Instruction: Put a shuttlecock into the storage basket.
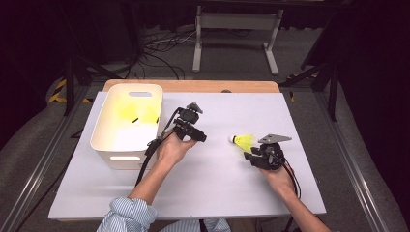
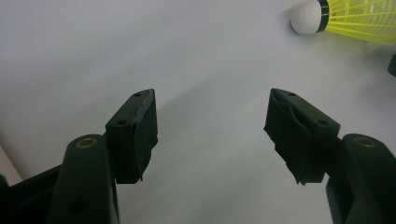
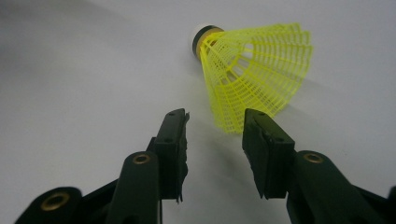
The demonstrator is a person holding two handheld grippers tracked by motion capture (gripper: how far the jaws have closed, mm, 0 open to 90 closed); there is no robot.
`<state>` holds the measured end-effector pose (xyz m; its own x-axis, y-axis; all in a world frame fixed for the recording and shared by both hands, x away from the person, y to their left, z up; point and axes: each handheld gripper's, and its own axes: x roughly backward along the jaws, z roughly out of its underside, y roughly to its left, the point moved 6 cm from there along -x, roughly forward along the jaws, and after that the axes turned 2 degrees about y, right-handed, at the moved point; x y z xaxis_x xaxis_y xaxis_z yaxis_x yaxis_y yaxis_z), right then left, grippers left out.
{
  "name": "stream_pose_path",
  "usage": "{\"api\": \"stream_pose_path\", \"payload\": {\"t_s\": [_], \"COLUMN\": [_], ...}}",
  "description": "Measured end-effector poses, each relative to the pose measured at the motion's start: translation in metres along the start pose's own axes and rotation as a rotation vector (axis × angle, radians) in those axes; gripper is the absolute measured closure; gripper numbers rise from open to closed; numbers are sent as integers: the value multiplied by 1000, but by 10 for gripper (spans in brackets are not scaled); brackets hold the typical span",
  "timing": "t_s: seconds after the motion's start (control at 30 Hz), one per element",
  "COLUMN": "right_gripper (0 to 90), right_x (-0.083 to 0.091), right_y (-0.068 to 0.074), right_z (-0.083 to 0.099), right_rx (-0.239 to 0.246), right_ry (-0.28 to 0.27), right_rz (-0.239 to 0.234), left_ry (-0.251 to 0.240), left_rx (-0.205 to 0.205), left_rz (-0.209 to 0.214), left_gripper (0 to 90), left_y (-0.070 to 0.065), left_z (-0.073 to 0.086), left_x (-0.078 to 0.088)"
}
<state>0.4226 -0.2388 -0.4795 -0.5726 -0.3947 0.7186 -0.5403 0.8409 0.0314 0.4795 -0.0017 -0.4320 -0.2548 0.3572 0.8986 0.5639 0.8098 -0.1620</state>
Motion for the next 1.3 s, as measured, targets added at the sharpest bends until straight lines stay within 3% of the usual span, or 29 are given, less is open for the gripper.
{"api": "stream_pose_path", "payload": {"t_s": [0.27,0.87,1.3], "right_gripper": [657,869,897], "right_x": [-7,-12,-10], "right_y": [0,-3,3], "right_z": [-6,-16,-24], "right_rx": [18,52,90], "right_ry": [14,31,27], "right_rz": [12,15,-18], "left_ry": [9,26,28], "left_rx": [-6,-11,-26], "left_rz": [-11,-18,-21], "left_gripper": [349,349,340], "left_y": [2,5,7], "left_z": [1,4,8], "left_x": [-7,-17,-17]}}
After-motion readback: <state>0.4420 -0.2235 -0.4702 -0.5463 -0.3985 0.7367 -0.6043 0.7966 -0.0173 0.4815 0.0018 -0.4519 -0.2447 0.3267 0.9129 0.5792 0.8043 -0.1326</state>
